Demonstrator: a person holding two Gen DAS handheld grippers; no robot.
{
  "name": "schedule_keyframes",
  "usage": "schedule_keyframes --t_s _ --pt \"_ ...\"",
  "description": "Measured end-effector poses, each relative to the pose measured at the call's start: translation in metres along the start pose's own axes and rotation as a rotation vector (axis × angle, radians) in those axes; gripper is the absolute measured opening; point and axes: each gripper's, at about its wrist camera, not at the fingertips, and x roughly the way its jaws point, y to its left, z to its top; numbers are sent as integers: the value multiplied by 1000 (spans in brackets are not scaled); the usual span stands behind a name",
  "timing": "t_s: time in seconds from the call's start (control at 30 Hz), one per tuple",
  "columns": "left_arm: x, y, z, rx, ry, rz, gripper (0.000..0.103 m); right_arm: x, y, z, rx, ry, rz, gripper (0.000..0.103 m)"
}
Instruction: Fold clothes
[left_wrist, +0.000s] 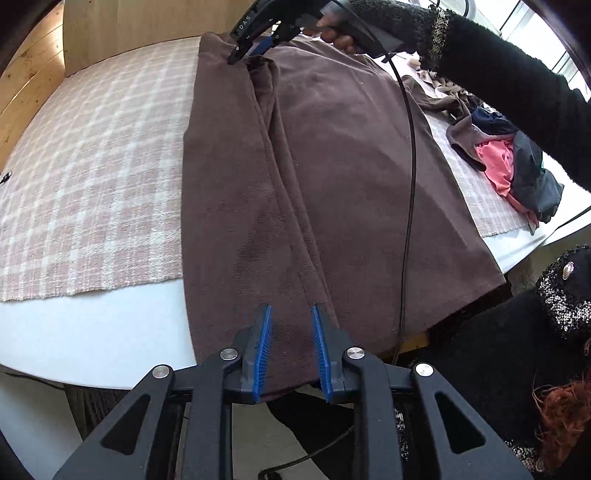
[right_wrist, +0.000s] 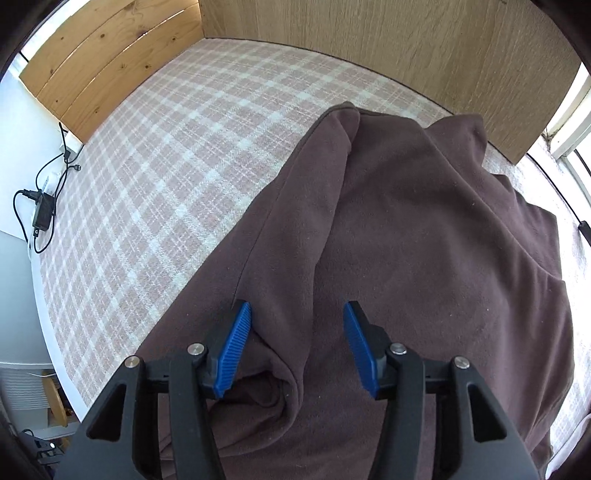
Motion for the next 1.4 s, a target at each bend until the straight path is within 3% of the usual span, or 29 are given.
schedule_keyframes --t_s 0.07,0.17,0.2,0.27,0.3,0.37,0.43,0.47,0.5,0.7,0.87,0.93,0.97,1.03,1.1,1.17,1.27,1.4 --pt "12 -2 -3 15 41 -2 20 -15 0 -6 9 -48 35 9" --pt "9 -1 -5 18 38 -19 20 -30 -8 -14 16 -106 94 10" --pt "9 0 -5 8 39 -29 20 -24 -14 -13 32 -63 91 12" --pt "9 1 -4 5 43 -36 20 -8 -26 -11 69 38 81 28" --pt "9 1 -3 3 44 -38 20 -11 -35 -8 114 22 126 28" --pt "9 0 -2 3 47 -40 20 -31 -51 1 174 -110 230 28" --pt "9 0 -2 -2 49 -46 21 -38 -61 19 188 -196 182 24" --pt "9 1 -1 -8 51 -53 20 -36 -65 30 186 -210 157 9" --pt "9 2 0 -13 53 -59 20 -34 -69 41 184 -224 131 5" --pt "11 -1 6 -4 83 -65 21 18 -69 93 109 -183 55 4" --pt "8 6 7 7 94 -71 21 10 -81 115 179 -204 21 1" --pt "7 7 6 2 90 -77 21 -15 -73 107 149 -269 -65 7" --pt "6 7 6 -1 88 -79 21 -26 -65 101 129 -295 -53 8" --pt "6 7 5 -8 81 -77 21 -31 -45 88 70 -272 54 8" --pt "6 6 3 -11 72 -74 21 -19 -21 75 -10 -212 71 8" --pt "6 5 1 -14 61 -71 21 2 -2 56 -99 -139 1 8" --pt "-6 4 -9 -26 59 -46 21 0 -8 46 -59 -135 -66 5" --pt "-44 26 -35 -148 -19 -4 22 -44 10 6 -101 -182 -21 11"
